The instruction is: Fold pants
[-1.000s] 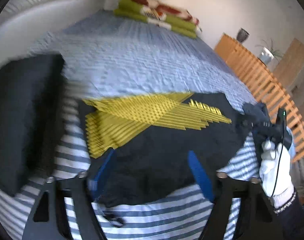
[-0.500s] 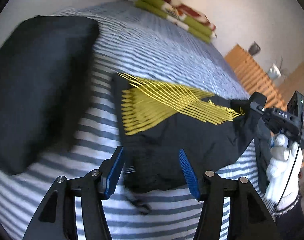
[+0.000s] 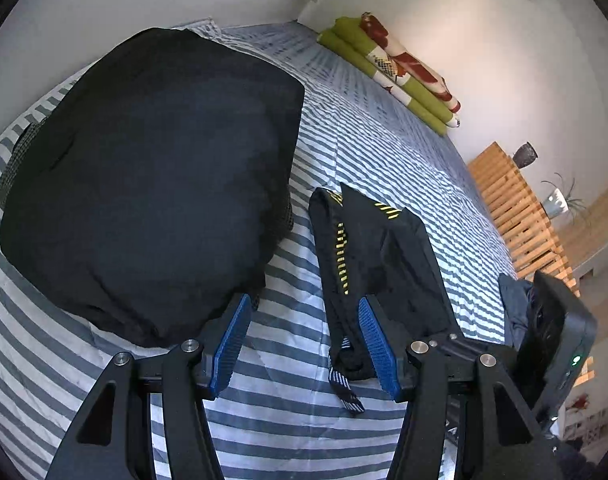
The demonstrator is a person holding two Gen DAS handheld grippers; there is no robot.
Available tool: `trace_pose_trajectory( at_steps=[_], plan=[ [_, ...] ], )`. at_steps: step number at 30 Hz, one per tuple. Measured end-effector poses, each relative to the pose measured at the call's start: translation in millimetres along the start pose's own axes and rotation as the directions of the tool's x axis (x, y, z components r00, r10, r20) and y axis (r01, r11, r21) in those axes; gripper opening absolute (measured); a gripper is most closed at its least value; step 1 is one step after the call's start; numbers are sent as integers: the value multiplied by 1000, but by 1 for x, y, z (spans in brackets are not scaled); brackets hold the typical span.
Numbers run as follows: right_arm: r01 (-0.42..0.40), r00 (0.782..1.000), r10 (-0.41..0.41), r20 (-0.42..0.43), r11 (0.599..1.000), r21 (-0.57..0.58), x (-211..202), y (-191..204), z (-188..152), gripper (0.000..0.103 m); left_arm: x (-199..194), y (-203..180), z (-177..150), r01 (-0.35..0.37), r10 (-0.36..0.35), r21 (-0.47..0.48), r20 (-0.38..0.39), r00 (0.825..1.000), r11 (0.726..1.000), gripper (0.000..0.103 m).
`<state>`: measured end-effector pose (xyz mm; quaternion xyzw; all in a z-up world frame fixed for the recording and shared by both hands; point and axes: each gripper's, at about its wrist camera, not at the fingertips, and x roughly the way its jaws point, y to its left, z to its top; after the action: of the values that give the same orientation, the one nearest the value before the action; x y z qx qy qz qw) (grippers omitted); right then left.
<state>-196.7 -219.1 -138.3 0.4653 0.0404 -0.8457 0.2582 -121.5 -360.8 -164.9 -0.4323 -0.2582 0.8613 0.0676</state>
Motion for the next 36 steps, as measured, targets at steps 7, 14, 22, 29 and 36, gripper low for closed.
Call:
trace_pose_trajectory(
  at_steps=[7,14,22,29,36],
  plan=[
    [-81,997,81,13,997,-3,-22,-2,-9,31,14,-17,8,16,-15,39,-23,1000,999,61],
    [-177,979,156,135,970,167,-83,-60,-28,38,35,-61,20,19,-9,157,-61,998,987,64],
    [-45,994,5,108,928,370,-95,-145,-56,36,88,-126,28,103,-41,308,-200,979,946,70],
    [-14,999,1,35,923,385,-73,-160,-65,29,157,-144,43,-108,201,395,-202,958,912,68],
    [25,1000,-26,-2,928,373,-63,-159,-73,29,159,-115,42,-201,278,373,-167,946,906,20]
  ],
)
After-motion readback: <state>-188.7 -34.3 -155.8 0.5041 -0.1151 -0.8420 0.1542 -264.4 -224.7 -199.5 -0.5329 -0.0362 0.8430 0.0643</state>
